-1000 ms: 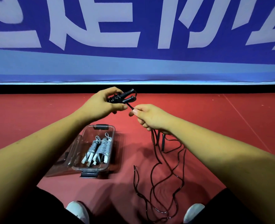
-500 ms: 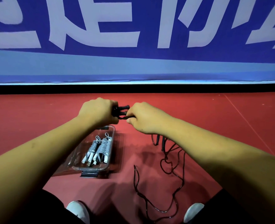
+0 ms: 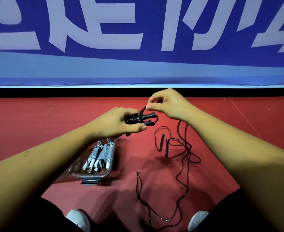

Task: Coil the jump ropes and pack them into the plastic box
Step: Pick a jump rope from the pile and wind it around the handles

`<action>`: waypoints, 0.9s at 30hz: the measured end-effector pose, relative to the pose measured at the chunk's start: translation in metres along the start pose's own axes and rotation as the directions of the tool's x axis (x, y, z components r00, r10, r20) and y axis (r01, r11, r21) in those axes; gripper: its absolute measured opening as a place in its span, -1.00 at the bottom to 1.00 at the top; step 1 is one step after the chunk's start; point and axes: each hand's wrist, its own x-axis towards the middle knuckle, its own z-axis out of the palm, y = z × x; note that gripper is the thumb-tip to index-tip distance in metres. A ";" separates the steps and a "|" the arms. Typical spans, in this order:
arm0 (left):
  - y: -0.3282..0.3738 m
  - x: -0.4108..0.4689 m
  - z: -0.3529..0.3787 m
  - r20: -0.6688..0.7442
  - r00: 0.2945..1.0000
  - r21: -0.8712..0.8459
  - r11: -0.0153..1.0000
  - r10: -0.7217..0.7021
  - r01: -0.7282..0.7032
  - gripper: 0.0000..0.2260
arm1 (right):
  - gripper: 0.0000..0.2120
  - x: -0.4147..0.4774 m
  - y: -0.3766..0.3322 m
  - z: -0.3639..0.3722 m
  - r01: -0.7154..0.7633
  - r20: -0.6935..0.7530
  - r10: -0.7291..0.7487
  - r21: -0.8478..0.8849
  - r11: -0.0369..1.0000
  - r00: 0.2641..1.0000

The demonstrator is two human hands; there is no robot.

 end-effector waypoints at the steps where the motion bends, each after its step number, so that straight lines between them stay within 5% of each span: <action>1: 0.001 0.000 0.000 -0.026 1.000 -0.060 0.998 -0.002 0.000 -0.79 | -0.93 0.000 0.002 0.003 -0.021 0.017 0.020 0.031 0.999 1.000; 6: 0.007 0.002 -0.006 -0.166 0.984 -0.360 0.933 -0.063 -0.001 -0.65 | -0.79 -0.002 0.007 0.026 -0.141 0.102 0.122 0.197 0.970 0.987; 9: 0.005 0.001 -0.016 -0.206 0.975 -0.353 0.936 -0.087 0.009 -0.71 | -0.77 -0.006 0.009 0.036 -0.233 0.199 0.172 0.349 0.908 0.965; 14: -0.015 0.009 -0.034 -0.394 0.897 -0.281 0.955 -0.201 0.090 -0.78 | -0.90 -0.014 -0.002 0.049 -0.322 0.241 0.260 0.268 0.908 0.935; 17: -0.035 0.009 -0.047 -0.425 0.887 -0.032 0.983 -0.179 0.183 -0.70 | -0.84 -0.020 -0.019 0.053 -0.203 0.276 0.162 0.127 0.971 0.948; 21: -0.049 0.008 -0.044 -0.392 0.904 0.387 0.861 -0.171 0.331 -0.67 | -0.73 -0.021 -0.043 0.051 0.085 0.253 -0.053 -0.117 0.989 0.966; 27: -0.039 0.013 -0.014 -0.192 0.963 0.666 0.696 -0.188 0.268 -0.71 | -0.81 -0.011 -0.048 0.034 0.179 0.170 -0.137 -0.265 0.948 0.976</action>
